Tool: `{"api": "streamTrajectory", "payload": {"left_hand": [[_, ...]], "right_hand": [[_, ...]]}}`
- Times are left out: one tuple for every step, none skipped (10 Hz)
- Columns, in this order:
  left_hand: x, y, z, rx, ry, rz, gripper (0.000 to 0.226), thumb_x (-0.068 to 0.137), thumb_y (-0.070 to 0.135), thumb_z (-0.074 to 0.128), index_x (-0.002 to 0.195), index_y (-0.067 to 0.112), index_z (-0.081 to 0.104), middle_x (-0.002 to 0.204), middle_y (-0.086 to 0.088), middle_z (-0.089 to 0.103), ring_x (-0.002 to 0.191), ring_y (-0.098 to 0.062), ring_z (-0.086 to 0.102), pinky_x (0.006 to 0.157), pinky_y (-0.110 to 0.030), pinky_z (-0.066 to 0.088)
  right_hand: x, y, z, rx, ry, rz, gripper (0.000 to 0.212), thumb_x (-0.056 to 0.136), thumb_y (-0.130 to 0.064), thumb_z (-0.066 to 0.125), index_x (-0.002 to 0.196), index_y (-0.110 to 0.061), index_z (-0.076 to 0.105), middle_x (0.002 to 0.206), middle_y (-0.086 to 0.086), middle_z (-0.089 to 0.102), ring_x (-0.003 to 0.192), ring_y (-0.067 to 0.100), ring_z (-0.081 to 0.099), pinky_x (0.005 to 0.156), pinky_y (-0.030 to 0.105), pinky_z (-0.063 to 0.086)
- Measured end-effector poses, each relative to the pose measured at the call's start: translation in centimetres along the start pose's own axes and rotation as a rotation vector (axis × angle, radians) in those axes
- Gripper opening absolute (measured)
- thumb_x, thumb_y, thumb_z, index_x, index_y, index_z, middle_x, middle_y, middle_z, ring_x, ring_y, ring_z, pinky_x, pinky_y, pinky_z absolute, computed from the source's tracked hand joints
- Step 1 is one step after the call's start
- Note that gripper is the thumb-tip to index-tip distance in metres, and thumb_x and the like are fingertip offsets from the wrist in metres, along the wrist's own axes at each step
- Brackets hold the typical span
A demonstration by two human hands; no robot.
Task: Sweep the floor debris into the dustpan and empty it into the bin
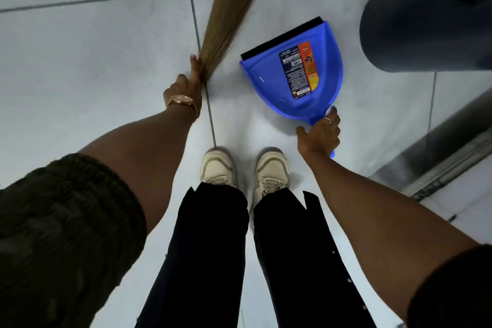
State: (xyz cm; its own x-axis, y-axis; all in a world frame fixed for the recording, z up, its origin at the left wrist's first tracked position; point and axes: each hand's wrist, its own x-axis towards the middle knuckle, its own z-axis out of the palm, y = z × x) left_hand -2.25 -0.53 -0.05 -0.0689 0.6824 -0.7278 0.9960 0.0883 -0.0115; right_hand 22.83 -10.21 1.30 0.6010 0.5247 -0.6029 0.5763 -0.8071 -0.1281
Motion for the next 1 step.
{"api": "streamTrajectory", "payload": {"left_hand": [[-1.96, 1.17, -2.36, 0.075, 0.039, 0.077, 0.089, 0.093, 0.027, 0.056, 0.153, 0.015, -0.009, 0.146, -0.025, 0.033, 0.128, -0.043, 0.043, 0.098, -0.054, 0.040]], "right_hand": [[-2.12, -2.34, -2.55, -0.072, 0.057, -0.102, 0.082, 0.087, -0.020, 0.061, 0.152, -0.006, 0.012, 0.160, 0.011, 0.016, 0.146, 0.030, 0.023, 0.119, 0.046, 0.023]]}}
